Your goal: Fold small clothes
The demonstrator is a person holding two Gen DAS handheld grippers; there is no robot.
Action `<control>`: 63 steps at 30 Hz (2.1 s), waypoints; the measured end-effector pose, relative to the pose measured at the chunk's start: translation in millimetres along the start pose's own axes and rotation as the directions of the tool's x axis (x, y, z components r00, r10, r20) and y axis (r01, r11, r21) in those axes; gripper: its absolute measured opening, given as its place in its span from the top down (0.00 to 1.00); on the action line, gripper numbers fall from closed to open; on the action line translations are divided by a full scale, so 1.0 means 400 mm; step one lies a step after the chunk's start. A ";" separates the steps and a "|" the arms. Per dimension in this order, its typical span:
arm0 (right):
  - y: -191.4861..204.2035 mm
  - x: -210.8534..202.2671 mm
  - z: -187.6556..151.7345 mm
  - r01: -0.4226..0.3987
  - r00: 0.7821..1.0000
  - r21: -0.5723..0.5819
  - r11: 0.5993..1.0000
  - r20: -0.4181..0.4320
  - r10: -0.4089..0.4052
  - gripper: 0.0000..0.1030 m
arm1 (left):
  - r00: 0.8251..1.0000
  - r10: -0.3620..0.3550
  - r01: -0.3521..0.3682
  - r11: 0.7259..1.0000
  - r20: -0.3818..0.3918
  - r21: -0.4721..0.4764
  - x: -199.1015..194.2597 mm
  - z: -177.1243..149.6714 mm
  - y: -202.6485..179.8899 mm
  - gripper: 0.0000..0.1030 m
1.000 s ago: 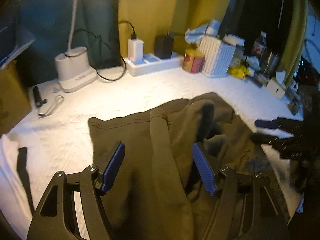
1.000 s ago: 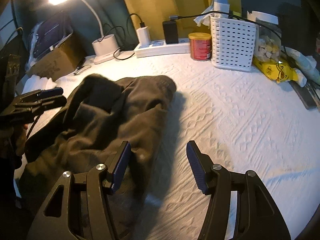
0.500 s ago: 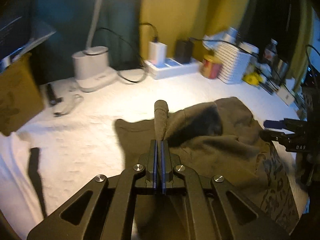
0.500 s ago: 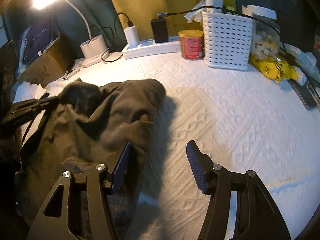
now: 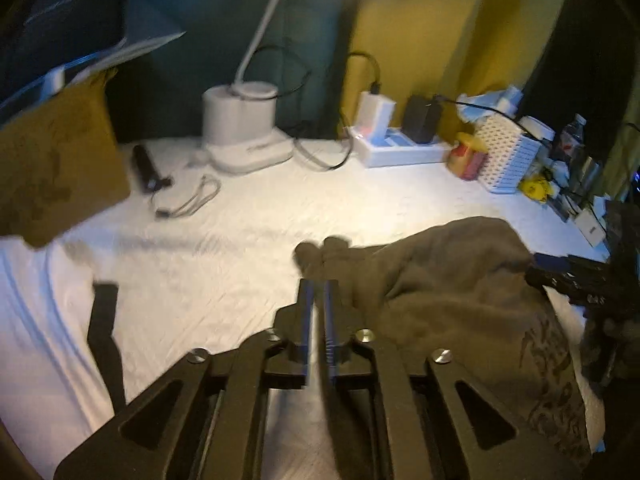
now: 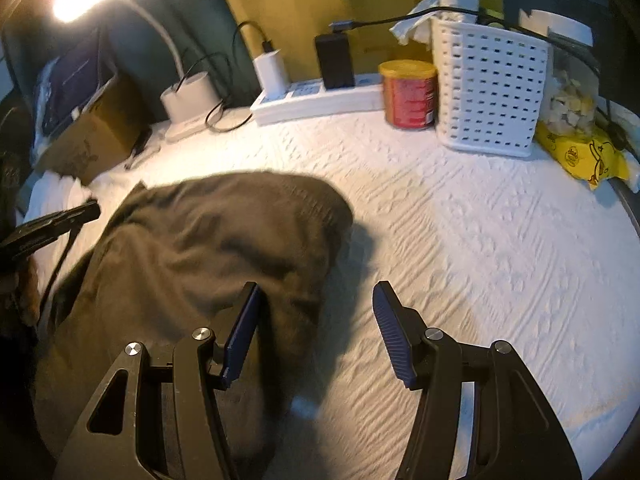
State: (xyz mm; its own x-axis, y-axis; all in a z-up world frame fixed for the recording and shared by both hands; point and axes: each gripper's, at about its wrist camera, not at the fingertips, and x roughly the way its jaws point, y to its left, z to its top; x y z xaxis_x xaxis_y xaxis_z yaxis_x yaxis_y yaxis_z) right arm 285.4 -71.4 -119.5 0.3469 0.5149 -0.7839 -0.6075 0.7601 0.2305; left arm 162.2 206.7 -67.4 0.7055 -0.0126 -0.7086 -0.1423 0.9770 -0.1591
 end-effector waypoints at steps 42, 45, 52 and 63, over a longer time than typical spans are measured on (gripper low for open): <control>0.003 0.000 0.010 0.019 1.000 0.025 1.000 0.024 -0.019 0.68 | 0.976 0.195 -0.186 0.978 -0.098 0.094 0.043 -0.059 0.019 0.55; 0.002 -0.009 -0.015 0.022 1.000 0.031 0.999 0.016 -0.022 0.68 | 0.972 0.212 -0.206 0.976 -0.099 0.068 0.038 -0.064 0.039 0.55; 0.008 -0.045 -0.054 0.027 0.999 0.034 0.999 0.022 -0.028 0.68 | 0.988 0.143 -0.140 0.989 -0.063 0.043 -0.035 -0.079 0.012 0.55; 0.045 -0.118 -0.114 0.007 0.999 0.023 1.000 0.036 -0.008 0.68 | 0.996 0.049 -0.048 0.999 -0.073 0.017 -0.126 -0.174 -0.052 0.37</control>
State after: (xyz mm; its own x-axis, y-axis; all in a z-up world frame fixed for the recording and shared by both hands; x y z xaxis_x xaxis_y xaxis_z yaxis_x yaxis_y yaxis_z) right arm 225.4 -100.1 -104.7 0.3767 0.5229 -0.7647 -0.5887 0.7725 0.2382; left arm 81.3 172.2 -76.4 0.6452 0.0202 -0.7637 -0.1647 0.9798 -0.1132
